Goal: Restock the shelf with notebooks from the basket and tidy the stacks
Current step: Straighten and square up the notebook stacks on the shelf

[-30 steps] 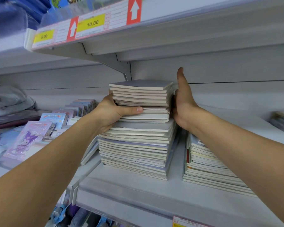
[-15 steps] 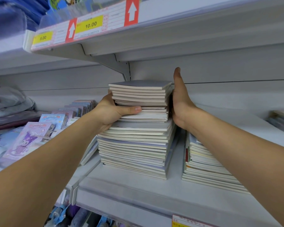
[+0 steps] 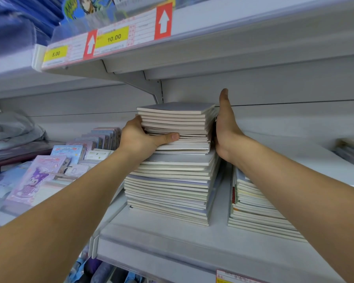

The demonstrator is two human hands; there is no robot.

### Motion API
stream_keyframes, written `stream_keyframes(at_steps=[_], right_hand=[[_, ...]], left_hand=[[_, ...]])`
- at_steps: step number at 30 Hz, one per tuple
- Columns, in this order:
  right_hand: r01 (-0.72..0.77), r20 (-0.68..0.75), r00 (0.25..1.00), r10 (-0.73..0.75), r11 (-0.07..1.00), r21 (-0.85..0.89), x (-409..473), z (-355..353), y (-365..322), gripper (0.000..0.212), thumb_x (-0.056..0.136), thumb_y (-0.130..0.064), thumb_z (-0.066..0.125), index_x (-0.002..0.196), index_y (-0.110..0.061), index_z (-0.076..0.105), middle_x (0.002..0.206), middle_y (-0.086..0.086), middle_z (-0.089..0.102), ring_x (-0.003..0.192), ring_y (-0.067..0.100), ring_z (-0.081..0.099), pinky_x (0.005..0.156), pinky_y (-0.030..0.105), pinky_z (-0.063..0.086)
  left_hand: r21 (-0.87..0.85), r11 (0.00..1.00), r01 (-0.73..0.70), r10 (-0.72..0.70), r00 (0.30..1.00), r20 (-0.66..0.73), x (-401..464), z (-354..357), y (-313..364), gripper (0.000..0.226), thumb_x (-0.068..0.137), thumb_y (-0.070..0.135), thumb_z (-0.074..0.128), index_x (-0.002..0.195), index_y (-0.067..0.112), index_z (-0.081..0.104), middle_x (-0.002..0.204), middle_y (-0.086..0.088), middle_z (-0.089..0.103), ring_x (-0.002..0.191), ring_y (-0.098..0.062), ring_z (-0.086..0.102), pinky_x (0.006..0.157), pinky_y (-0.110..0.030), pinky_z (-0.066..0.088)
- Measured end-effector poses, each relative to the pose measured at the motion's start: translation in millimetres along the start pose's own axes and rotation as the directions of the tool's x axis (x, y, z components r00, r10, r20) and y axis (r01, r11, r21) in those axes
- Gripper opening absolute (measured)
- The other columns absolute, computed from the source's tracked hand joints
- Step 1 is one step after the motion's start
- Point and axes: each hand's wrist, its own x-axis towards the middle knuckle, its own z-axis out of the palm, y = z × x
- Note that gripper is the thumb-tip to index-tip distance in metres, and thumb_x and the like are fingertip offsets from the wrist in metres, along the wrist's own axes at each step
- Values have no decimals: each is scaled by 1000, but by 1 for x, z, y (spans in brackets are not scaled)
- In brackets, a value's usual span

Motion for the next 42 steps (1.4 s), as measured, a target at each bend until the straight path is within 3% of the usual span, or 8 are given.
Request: stream_keyframes(at_steps=[8, 12, 15, 19, 23, 27, 35, 42], right_hand=[[98, 182, 981, -69, 983, -155, -17, 2, -6, 96, 49, -75, 80, 113, -4, 70, 107, 16, 75, 102, 34, 71, 98, 49, 54], [175, 228, 962, -150, 980, -93, -26, 2, -10, 117, 43, -68, 83, 137, -5, 53, 134, 23, 60, 109, 30, 67, 99, 42, 54], [284, 245, 946, -212, 907, -311, -25, 1, -8, 154, 30, -67, 90, 158, -29, 14, 167, 4, 9, 146, 19, 33, 116, 39, 36], [366, 272, 929, -252, 747, -555, -27, -4, -6, 142, 52, -27, 98, 159, -33, 5, 166, 0, -15, 151, 8, 10, 110, 15, 23], [369, 255, 929, -267, 681, -632, -23, -14, -7, 131, 60, -33, 95, 159, -25, 9, 164, -1, 20, 146, 10, 29, 114, 24, 30], [398, 286, 917, -279, 697, -596, -22, -22, -5, 83, 57, -31, 96, 128, -24, 53, 121, -12, 66, 108, 2, 64, 93, 26, 55], [416, 300, 909, -289, 608, -676, -20, -27, -10, 75, 63, -38, 93, 129, -26, 58, 121, -17, 65, 96, -14, 57, 70, -2, 42], [388, 282, 920, -272, 535, -750, -31, -21, -19, 69, 70, -31, 90, 129, -19, 56, 114, -13, 65, 91, -5, 59, 56, -5, 39]], left_hand=[[130, 982, -139, 152, 983, -98, -6, 4, 3, 73, 54, 38, 93, 116, 22, 58, 98, 19, 62, 84, 5, 58, 62, 7, 38], [107, 992, -60, 70, 994, -85, -2, 3, 3, 78, 51, 41, 94, 117, 21, 58, 103, 15, 65, 95, -5, 62, 76, -7, 45], [50, 999, 0, -1, 1000, 8, -3, 0, 4, 67, 55, 35, 93, 112, 24, 58, 103, 14, 67, 97, -6, 63, 85, -18, 48], [-66, 993, 100, -90, 986, 143, -1, -8, 3, 72, 52, 25, 95, 116, 18, 65, 105, 9, 73, 97, -7, 68, 95, -27, 52], [-91, 987, 129, -116, 983, 140, 1, -7, -1, 53, 59, 16, 92, 107, 16, 71, 102, 8, 74, 94, -7, 69, 95, -28, 52], [-86, 986, 140, -125, 980, 153, 2, -8, -1, 47, 62, 17, 90, 105, 18, 71, 100, 8, 72, 95, -7, 67, 92, -24, 51], [-56, 986, 156, -144, 974, 174, 10, -5, -6, 45, 62, 24, 91, 102, 21, 70, 103, 10, 72, 98, -10, 67, 94, -26, 50], [-103, 982, 161, -138, 970, 199, 7, -8, -4, 37, 68, 14, 87, 100, 20, 69, 95, 10, 71, 89, -3, 67, 81, -17, 50]])
